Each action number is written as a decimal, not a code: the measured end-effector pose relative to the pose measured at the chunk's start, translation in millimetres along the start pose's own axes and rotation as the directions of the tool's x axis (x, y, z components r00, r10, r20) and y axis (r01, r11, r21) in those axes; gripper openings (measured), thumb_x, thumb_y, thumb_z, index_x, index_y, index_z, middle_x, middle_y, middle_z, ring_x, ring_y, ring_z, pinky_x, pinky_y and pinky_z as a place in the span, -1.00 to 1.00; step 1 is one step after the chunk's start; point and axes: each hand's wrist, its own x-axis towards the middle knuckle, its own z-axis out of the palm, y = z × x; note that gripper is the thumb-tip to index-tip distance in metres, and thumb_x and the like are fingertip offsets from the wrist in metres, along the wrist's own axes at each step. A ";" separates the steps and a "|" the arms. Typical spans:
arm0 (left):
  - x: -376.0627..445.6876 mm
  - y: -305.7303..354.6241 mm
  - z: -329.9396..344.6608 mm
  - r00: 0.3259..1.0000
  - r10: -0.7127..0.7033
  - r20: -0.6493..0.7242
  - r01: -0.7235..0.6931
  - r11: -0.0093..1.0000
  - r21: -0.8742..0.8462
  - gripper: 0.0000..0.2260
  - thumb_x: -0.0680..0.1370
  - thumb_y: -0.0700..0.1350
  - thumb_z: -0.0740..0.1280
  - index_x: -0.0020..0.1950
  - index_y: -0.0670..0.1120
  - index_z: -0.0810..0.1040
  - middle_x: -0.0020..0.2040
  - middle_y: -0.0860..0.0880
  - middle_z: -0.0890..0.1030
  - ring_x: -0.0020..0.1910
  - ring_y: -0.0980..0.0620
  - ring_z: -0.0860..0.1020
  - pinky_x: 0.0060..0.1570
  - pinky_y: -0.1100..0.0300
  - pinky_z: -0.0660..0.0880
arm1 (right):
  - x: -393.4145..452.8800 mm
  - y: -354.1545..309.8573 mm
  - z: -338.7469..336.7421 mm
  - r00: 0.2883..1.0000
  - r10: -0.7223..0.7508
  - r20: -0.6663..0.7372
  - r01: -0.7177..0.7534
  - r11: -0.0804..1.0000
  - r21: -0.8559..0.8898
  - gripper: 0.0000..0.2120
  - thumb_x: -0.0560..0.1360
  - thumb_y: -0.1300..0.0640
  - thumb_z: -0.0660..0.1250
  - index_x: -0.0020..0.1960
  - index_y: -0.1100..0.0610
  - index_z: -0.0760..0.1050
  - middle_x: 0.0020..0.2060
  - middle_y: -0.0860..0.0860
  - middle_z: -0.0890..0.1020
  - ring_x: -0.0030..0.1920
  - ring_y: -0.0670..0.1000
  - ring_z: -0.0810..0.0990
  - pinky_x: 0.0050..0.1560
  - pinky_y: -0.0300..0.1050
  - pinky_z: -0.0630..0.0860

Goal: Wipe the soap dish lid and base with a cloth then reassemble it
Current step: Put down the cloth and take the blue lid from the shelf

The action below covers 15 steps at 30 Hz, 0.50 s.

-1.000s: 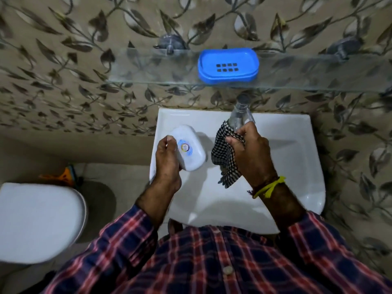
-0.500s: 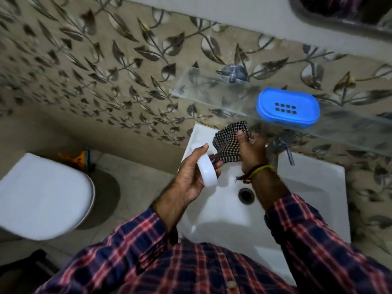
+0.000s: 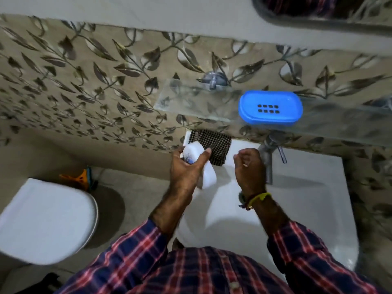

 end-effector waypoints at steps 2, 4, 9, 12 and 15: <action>-5.0 -0.7 7.2 0.998 0.060 0.032 -0.061 0.997 0.038 -0.23 0.15 0.25 0.58 0.23 -0.12 0.52 0.01 -0.08 0.66 -0.17 0.07 0.64 -0.27 0.31 0.53 | -10.1 -6.9 -16.3 0.993 -0.112 0.022 0.113 0.993 -0.028 -0.94 0.50 0.34 0.40 -0.04 0.27 0.53 -0.16 0.13 0.65 -0.12 0.08 0.63 -0.06 -0.19 0.54; -13.1 -1.3 11.8 0.992 0.121 0.044 -0.123 0.991 0.051 -0.25 0.15 0.24 0.60 0.22 -0.05 0.49 0.01 -0.04 0.64 -0.15 0.07 0.63 -0.20 0.27 0.55 | -18.1 -16.3 -33.7 0.975 -0.218 0.042 0.221 0.973 -0.066 -0.94 0.49 0.33 0.41 -0.07 0.25 0.55 -0.20 0.07 0.64 -0.16 0.05 0.63 -0.09 -0.27 0.50; -39.5 9.5 17.2 0.961 0.262 0.085 -0.268 0.961 0.065 -0.44 0.27 0.05 0.68 0.16 0.09 0.51 0.01 0.08 0.66 -0.15 0.25 0.63 -0.06 0.17 0.61 | -30.2 -47.3 -76.9 0.882 -0.467 0.061 0.471 0.878 -0.086 -0.93 0.49 0.27 0.46 -0.14 0.20 0.58 -0.27 -0.01 0.65 -0.26 -0.02 0.62 -0.13 -0.10 0.59; -56.0 19.3 17.7 0.911 0.399 0.109 -0.407 0.911 0.072 -0.44 0.33 -0.01 0.67 0.25 0.13 0.51 0.08 0.14 0.66 -0.02 0.21 0.65 0.03 0.17 0.62 | -29.5 -73.8 -99.9 0.817 -0.576 -0.017 0.575 0.816 -0.057 -0.89 0.50 0.19 0.46 -0.16 0.18 0.57 -0.29 0.00 0.64 -0.29 -0.02 0.59 -0.18 -0.11 0.56; -70.0 28.9 18.2 0.849 0.520 0.100 -0.528 0.845 0.086 -0.33 0.30 0.09 0.63 0.36 0.08 0.50 0.19 0.15 0.64 0.12 0.21 0.62 0.08 0.29 0.57 | -9.0 -97.0 -124.9 0.801 -0.595 -0.069 0.594 0.804 -0.029 -0.80 0.48 0.11 0.49 -0.16 0.19 0.52 -0.21 0.04 0.65 -0.16 0.03 0.62 -0.04 -0.06 0.57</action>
